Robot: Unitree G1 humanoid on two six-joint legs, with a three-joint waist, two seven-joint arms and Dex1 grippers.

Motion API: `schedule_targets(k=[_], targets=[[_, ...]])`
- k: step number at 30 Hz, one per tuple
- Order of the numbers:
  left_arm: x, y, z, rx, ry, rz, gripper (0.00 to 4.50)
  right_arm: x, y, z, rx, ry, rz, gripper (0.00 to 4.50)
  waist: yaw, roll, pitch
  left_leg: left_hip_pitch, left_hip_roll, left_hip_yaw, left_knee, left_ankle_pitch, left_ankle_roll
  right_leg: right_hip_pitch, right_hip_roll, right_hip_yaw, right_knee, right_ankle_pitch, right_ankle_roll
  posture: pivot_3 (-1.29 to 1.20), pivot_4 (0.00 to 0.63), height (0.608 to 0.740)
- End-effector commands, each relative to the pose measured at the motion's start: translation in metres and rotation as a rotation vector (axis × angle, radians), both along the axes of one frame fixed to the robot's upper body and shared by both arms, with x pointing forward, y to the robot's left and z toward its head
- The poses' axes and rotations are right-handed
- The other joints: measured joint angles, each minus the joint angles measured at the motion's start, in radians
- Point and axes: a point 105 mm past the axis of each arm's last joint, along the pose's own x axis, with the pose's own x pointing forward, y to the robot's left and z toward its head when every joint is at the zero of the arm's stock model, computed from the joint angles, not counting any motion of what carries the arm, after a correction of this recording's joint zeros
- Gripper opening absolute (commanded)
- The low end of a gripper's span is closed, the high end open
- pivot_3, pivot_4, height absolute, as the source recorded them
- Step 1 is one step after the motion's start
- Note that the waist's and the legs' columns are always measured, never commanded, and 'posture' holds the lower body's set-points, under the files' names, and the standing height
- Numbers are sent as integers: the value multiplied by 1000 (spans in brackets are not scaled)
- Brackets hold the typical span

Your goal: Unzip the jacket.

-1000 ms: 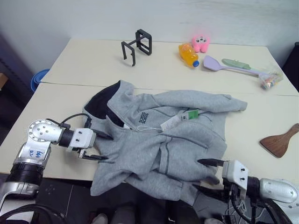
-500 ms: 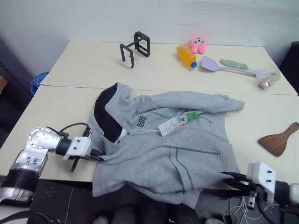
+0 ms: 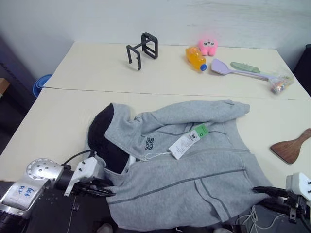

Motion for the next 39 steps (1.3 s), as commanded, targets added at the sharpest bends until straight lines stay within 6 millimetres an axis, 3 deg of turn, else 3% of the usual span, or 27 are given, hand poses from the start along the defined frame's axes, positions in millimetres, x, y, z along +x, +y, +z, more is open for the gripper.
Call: schedule_targets(k=[1, 6, 7, 10, 13, 16, 21, 24, 27, 34, 39], targets=[[5, 13, 33, -40, 51, 63, 1747, -5, 25, 27, 83, -48, 81, 2658, 1, 0, 0, 0, 0, 0, 0, 0, 0, 0, 0, 0, 0, 0, 0, 0, 150, 740], [14, 11, 80, -156, 60, 68, 3325, -2, 58, 68, 199, -105, 168, 4363, 7, 1, 0, 0, 0, 0, 0, 0, -1, 0, 0, 1, 1, 0, 0, 0, 150, 740], [16, 9, 84, -169, 56, 66, 3620, 0, 61, 71, 203, -111, 176, 4500, 7, 1, 0, 0, 0, 0, 0, 0, -1, 0, 0, 1, 1, 0, 0, 0, 150, 740], [31, -15, 93, -218, -90, -14, 4464, 32, 77, 83, 123, -291, 245, 4500, 7, 1, 0, 1, -1, 0, 0, -1, -1, 0, 0, 1, 1, 0, 0, 0, 150, 740], [49, -48, 77, -212, -228, -92, 4464, 74, 96, 80, 23, -437, 315, 4500, 6, 0, 0, 1, -2, 3, 1, 0, -2, -1, 1, 2, 2, 0, 0, 0, 150, 740], [63, -73, 65, -215, -322, -112, 4464, 102, 111, 74, -37, -483, 378, 4500, 6, -1, 1, -2, -3, 6, 1, 2, -2, -4, 8, 2, 6, 0, 0, 0, 150, 740], [80, -94, 34, -150, -405, -96, 4464, 134, 140, 61, -101, -464, 534, 4500, 4, -2, 0, -18, -3, 7, 9, 1, -4, -20, 16, -4, 11, 0, 1, 0, 150, 740], [85, -99, 23, -135, -419, -61, 4464, 150, 147, 57, -200, -517, 600, 4500, 3, -3, 1, -21, -2, 6, 14, 1, -3, -20, 16, -5, 13, 1, 1, 0, 150, 740], [85, -99, 15, -115, -417, -27, 4464, 158, 150, 59, -242, -556, 634, 4500, 6, -3, 1, -21, 2, 6, 17, 2, -2, -20, 14, -5, 15, 1, 1, 0, 150, 740], [85, -98, 5, -117, -406, 29, 4464, 163, 141, 42, -344, -594, 656, 4500, 5, -3, 1, -21, 2, 4, 17, 2, -2, -20, 13, -6, 16, 1, 1, 0, 150, 740], [89, -102, 3, -125, -410, 49, 4464, 178, 153, 42, -347, -643, 621, 4500, -1, -3, 1, -20, 2, 4, 17, 2, -2, -19, 13, -6, 16, 1, 1, 0, 150, 740]])
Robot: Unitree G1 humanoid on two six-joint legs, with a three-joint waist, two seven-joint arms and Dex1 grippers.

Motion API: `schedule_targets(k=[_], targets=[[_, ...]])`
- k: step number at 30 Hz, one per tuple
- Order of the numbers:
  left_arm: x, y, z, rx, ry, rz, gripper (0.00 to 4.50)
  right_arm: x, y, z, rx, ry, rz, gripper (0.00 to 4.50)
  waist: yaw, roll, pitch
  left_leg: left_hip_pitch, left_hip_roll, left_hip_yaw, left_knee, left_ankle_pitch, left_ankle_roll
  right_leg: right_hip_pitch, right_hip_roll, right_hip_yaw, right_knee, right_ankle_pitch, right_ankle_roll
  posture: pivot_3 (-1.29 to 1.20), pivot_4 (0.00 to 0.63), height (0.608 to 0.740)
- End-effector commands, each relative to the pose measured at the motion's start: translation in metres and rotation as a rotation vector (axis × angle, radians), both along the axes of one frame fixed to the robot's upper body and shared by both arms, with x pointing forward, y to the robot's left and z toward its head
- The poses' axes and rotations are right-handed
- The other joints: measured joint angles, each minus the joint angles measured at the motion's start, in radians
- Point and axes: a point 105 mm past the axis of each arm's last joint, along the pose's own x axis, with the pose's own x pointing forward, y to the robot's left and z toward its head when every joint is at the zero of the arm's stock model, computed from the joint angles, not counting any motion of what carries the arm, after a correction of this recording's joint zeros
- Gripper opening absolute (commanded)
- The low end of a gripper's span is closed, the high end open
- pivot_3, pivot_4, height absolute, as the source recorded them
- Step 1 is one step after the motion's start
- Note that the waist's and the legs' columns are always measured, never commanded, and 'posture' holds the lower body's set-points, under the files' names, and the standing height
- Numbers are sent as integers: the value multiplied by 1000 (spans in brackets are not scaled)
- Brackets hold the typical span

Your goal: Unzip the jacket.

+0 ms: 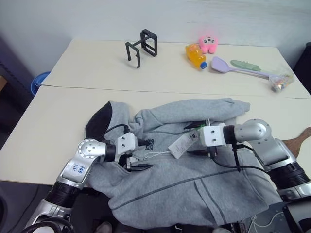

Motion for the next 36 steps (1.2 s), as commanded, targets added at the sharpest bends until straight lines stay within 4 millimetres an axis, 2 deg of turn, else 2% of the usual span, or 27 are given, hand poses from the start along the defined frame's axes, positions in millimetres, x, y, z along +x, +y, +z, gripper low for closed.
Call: schedule_targets(k=[1, 9, 12, 16, 20, 25, 36], targets=[[1, -2, -2, -4, 1, 13, 4464, 6, 9, 6, -1, -54, 15, 4500, -4, 0, 0, 0, 0, 0, 0, 0, 0, 0, 0, 0, 0, 0, 0, 0, 150, 740], [5, -1, -2, -7, 1, 22, 4464, 7, 16, -3, 21, -67, 13, 4500, -10, 0, 0, 1, 0, -1, 0, 0, 0, 1, 0, -1, 0, 0, 0, 0, 150, 740], [6, 0, -2, -7, -2, 24, 4500, 3, 14, 2, 17, -65, 33, 3876, -13, 0, 0, 1, 0, -1, 0, 0, 0, 2, 0, -1, 0, 0, 0, 0, 150, 740], [6, -1, -3, -11, -2, 27, 4500, 5, 18, 15, 54, -189, 54, 2536, -16, 0, 0, 1, 0, -2, 0, 0, 0, 2, 0, -1, 0, 0, 0, 0, 150, 740], [5, -3, -4, -19, 7, 26, 4500, -3, 19, 12, 80, -207, 53, 1313, -14, 0, 0, 1, 0, -2, 0, 0, 0, 2, -1, -1, 0, 0, 0, 0, 150, 740], [1, -2, -7, -21, 25, 26, 4500, -18, 20, -5, 97, -182, 41, 1313, -14, 0, 0, 1, 0, -2, 0, 0, 0, 2, -1, -1, 0, 0, 0, 0, 150, 740], [-3, -1, -8, -14, 39, 14, 4500, -15, 12, -8, 104, -174, -25, 1313, -17, 0, 0, 2, 0, -2, 0, 0, 0, 2, -1, -1, 0, 0, 0, 0, 150, 740]])
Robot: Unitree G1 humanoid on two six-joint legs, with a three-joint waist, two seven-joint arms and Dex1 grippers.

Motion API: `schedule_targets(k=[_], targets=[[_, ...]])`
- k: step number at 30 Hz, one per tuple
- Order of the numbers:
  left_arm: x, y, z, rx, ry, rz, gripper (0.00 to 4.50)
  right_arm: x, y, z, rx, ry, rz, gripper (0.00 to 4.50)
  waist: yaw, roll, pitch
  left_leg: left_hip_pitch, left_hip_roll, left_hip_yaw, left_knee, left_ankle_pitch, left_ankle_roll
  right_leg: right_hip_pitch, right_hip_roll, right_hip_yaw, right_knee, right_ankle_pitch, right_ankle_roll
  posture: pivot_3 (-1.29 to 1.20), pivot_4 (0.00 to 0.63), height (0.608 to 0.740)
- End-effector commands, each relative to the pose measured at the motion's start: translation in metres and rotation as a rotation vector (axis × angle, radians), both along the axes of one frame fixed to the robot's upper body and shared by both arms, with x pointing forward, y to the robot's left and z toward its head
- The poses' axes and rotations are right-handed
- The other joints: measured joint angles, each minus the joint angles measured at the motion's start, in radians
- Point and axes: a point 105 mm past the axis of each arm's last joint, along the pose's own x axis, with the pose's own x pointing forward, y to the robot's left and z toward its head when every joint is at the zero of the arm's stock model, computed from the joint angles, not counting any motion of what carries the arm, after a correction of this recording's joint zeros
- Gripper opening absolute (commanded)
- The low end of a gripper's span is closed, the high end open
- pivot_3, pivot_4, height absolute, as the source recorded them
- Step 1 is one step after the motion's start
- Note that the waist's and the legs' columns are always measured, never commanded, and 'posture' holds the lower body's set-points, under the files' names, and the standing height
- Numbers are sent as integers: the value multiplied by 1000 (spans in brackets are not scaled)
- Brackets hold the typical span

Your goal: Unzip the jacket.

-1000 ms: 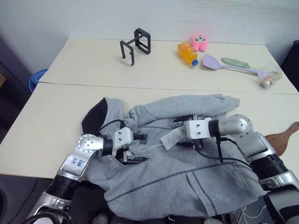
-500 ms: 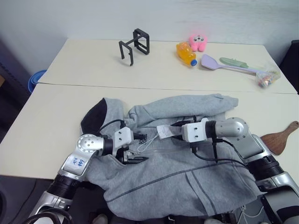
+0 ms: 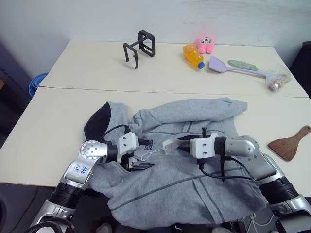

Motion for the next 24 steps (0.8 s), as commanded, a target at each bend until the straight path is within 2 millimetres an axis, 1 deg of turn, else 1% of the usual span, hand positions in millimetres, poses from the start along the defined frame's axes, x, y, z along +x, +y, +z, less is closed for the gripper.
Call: schedule_targets(k=[1, 4, 5, 6, 7, 10, 12, 13, 16, 21, 24], targets=[[-5, 0, -4, 7, 18, -11, 4500, 1, -4, 13, 29, -61, -18, 1313, 0, 0, 0, 0, 0, 0, 0, 0, 0, 0, 0, 0, 0, 0, 0, 0, 150, 740], [-7, -1, -5, -5, 49, -25, 4500, 5, -5, 18, 93, -56, -55, 1313, 0, 0, 0, 0, 0, 0, 0, 0, 0, 0, 0, 0, 0, 0, 0, 0, 150, 740], [-9, -1, -5, -6, 54, -31, 4500, 8, -7, 24, 150, -35, -83, 1313, 0, 0, 0, 0, 0, 0, 0, 0, 0, 0, 0, 0, 0, 0, 0, 0, 150, 740], [-9, -1, -6, -7, 57, -32, 4500, 10, -10, 25, 161, -11, -103, 1313, 0, 0, 0, 0, 0, 0, 0, 0, 0, 0, 0, 0, 0, 0, 0, 0, 150, 740], [-9, -1, -6, -7, 59, -33, 4500, 11, -13, 25, 165, 7, -116, 1715, 0, 0, 0, 0, 0, 0, 0, 0, 0, 0, 0, 0, 0, 0, 0, 0, 150, 740], [-9, 2, -9, -2, 64, -29, 4500, 15, -23, 26, 105, -56, -120, 2579, 0, 0, 0, 0, 0, 0, 0, 0, 0, 0, 0, 0, 0, 0, 0, 0, 150, 740], [-9, 3, -10, 0, 62, -21, 4500, 20, -32, 28, 49, -156, -139, 3263, 0, 0, 0, 0, 0, 0, 0, 0, 0, 0, 0, 0, 0, 0, 0, 0, 150, 740], [-8, 4, -10, 1, 60, -16, 4500, 20, -35, 31, 47, -203, -146, 3632, -1, 0, 0, 0, 0, 0, 0, 0, 0, 0, 0, 0, 0, 0, 0, 0, 150, 740], [-9, 5, -10, 2, 58, -8, 4500, 14, -34, 39, 75, -296, -144, 3632, -1, 0, 0, 0, 0, 0, -1, 0, 0, 0, 0, 0, 0, 0, 0, 0, 150, 740], [-9, 8, -12, 4, 61, 3, 4500, -10, -19, 46, 134, -428, -86, 3632, -1, 0, 0, 0, 0, 0, -1, 0, 0, 0, 0, 0, 0, 0, 0, 0, 150, 740], [-10, 9, -13, 8, 65, 1, 4500, -20, -7, 36, 144, -410, -61, 3632, -1, 0, 0, 1, 0, 1, -1, 0, 0, 0, 1, 1, 0, 0, 0, 0, 150, 740]])
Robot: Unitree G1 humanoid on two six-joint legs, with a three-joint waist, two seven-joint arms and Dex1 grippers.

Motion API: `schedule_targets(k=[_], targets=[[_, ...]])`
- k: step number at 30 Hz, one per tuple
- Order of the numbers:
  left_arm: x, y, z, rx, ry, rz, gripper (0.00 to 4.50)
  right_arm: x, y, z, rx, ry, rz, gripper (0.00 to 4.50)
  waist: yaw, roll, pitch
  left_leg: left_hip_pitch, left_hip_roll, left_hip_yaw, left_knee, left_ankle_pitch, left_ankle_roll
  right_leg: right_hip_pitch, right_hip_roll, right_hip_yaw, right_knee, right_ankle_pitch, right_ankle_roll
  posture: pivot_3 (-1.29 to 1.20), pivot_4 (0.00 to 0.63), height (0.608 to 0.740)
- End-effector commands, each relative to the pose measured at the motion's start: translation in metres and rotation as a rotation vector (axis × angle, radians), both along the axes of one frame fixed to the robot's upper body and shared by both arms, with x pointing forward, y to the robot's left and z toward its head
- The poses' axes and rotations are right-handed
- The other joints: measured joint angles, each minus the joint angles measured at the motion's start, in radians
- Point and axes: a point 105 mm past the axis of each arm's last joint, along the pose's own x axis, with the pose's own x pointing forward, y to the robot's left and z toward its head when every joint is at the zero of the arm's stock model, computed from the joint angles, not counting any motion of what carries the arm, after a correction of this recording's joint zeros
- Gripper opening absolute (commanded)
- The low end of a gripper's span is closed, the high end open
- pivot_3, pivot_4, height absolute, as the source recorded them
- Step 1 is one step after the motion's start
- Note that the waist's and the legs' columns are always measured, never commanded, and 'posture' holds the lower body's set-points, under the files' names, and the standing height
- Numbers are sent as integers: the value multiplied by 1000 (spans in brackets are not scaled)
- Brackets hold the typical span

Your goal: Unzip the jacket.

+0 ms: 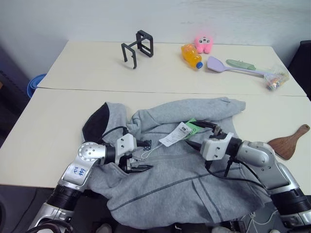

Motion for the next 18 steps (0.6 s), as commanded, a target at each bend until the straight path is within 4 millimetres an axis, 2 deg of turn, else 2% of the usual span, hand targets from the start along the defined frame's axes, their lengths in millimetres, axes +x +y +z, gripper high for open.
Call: schedule_targets(k=[1, 3, 6, 9, 15, 18], targets=[[-6, 3, -10, 20, 41, 0, 4500, -13, 16, 4, 21, -42, 47, 3632, 0, 0, 0, 0, 0, 0, 0, 0, 0, 0, 0, 0, 0, 0, 0, 0, 150, 740], [-6, 3, -9, 20, 40, -2, 4500, -14, 20, -3, 20, -21, 46, 3632, 0, 0, 0, 0, 0, 0, 0, 0, 0, 0, 0, 0, 0, 0, 0, 0, 150, 740], [-5, 2, -7, 19, 37, -3, 4500, -4, 16, -18, -36, 34, -6, 3632, 0, 0, 0, 0, 0, 1, 0, 0, 0, 0, 0, 1, 0, 0, 0, 0, 150, 740], [-3, 2, -4, 19, 32, -1, 4500, 8, 13, -16, -43, 23, -35, 3632, 0, 0, 0, 0, 0, 1, 0, 0, 0, 0, 0, 1, 0, 0, 0, 0, 150, 740], [-1, 1, -6, 22, 29, 2, 4500, 22, 27, -6, -46, -25, 2, 3632, -2, 0, 0, 0, 0, 0, 0, 0, 0, 0, 0, 1, 0, 0, 0, 0, 150, 740], [1, 0, -7, 24, 29, 9, 4500, 24, 33, -4, -50, -17, 34, 3089, -1, 0, 0, 0, 0, 0, 0, 0, 0, 0, 0, 1, 0, 0, 0, 0, 150, 740]])
